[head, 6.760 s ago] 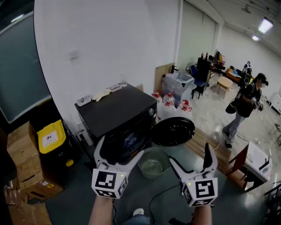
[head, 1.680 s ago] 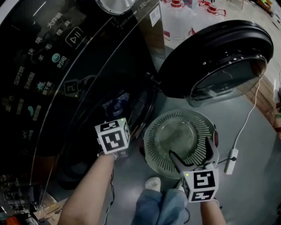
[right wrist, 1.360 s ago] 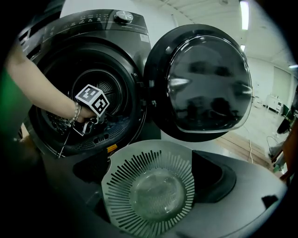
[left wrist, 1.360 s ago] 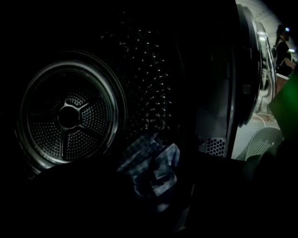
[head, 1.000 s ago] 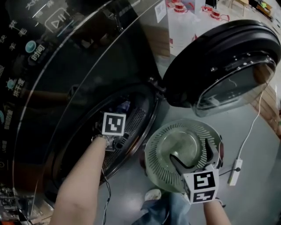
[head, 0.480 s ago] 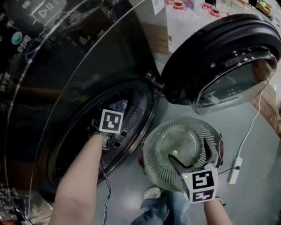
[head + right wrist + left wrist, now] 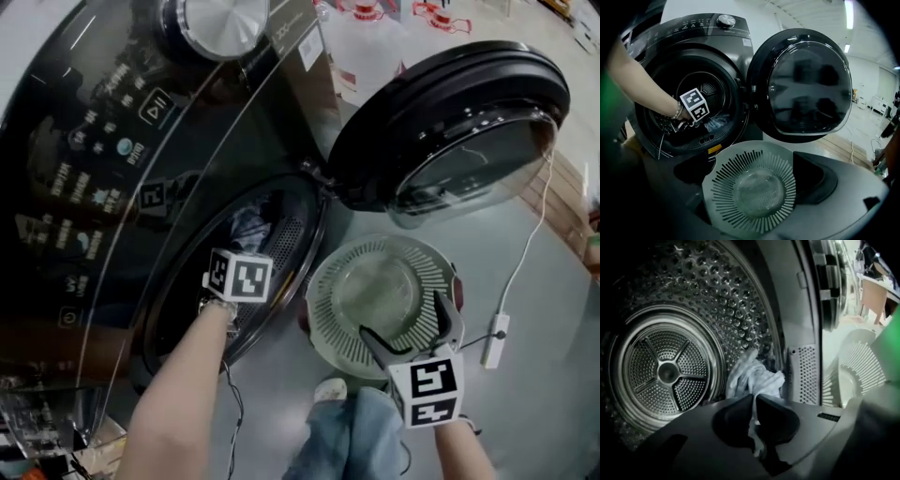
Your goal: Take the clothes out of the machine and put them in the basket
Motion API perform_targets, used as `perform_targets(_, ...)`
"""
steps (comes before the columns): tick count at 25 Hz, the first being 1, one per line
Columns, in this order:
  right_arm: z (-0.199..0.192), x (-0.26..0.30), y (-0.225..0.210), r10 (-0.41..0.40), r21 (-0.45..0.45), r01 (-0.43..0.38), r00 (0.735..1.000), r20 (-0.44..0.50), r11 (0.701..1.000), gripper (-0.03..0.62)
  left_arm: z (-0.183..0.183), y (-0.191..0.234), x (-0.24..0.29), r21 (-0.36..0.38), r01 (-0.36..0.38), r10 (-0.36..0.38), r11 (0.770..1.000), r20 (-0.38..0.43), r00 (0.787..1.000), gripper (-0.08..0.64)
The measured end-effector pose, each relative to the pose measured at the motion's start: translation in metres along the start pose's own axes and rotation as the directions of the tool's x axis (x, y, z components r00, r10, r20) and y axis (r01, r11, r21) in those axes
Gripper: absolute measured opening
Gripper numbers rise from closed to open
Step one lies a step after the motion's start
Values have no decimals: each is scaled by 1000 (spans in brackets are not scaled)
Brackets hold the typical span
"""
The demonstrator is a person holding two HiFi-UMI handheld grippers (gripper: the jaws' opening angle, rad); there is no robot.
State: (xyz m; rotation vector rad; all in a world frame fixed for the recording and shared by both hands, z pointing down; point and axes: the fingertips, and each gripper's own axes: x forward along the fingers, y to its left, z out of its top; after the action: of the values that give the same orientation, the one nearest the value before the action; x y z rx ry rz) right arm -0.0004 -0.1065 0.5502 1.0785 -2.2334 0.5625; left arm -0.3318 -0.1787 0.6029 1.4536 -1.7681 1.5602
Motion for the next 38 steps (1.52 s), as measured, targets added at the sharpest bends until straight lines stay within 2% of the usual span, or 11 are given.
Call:
perform_targets(7,7,-35,2,-8,25,9,1000,-24,1000,561,-8,-14,-37,-33,39,-39,999,13,999,12)
perform_targets(12,10,-51,5,-5,47,6,999,-37,999,561,10,-31,-71,-76,94,-86,993,103,991,12)
perform_targets(15,13,-58,7,-1,54,3,999,-38,999,561,22,-41,-94,-71,120,-108,990,163,981,12)
perform_targets(18,16,-64,7,-1,56,3,999,-36,998,561,27,-54,-115,-105,179,-155,978,203,967,12)
perform_targets(23,16,-76,0,-15,77,18,999,-40,997,561,33,-80,-146,-164,305,-256,938,265,930,12)
perform_targets(30,3,-91,-16,-51,123,57,997,-55,991,561,45,-126,-189,-204,462,-385,863,329,863,12)
perform_targets(32,-3,-95,-21,-62,137,70,996,-65,988,561,47,-143,-200,-193,502,-425,843,332,842,11)
perform_targets(36,-13,-103,-28,-77,167,90,994,-80,982,561,49,-177,-216,-111,558,-503,823,317,804,11)
perform_targets(38,-15,-105,-32,-83,171,97,993,-84,980,561,53,-190,-223,-105,600,-543,793,324,774,11)
